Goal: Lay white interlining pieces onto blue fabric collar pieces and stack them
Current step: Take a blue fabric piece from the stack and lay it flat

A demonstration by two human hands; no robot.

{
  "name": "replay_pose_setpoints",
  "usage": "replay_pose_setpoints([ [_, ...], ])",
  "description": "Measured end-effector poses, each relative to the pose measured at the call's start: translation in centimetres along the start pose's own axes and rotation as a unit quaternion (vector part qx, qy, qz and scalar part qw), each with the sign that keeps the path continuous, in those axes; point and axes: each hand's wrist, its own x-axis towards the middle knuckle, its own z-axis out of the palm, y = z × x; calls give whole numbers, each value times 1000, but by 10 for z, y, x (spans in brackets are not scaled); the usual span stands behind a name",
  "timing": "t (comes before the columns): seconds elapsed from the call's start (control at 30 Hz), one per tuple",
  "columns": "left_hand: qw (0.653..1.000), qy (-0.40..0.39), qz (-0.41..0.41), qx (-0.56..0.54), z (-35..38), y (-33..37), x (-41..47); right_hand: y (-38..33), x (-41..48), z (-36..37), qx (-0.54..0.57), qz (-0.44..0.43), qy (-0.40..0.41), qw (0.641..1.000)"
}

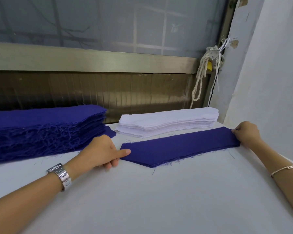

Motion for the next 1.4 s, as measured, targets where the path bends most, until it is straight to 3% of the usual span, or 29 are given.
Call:
replay_pose_setpoints([
  [0.57, 992, 72, 40, 93, -11, 1, -10, -23, -28, -7, -39, 21, 45, 998],
  [0.73, 963, 215, 123, 103, -48, -12, -38, -71, -49, -4, -37, -102, 93, 990],
  [0.9, 903, 361, 219, 76, -102, -50, -63, -168, -86, 6, 32, -231, 60, 971],
  [1.07, 889, 404, 149, 154, -157, -110, -72, -254, -130, 26, 130, -288, -34, 948],
  [1.27, 883, 387, 15, 265, -209, -179, -87, -331, -174, 45, 252, -335, -143, 897],
  [1.4, 889, 371, -59, 262, -236, -216, -98, -362, -188, 55, 243, -330, -202, 890],
])
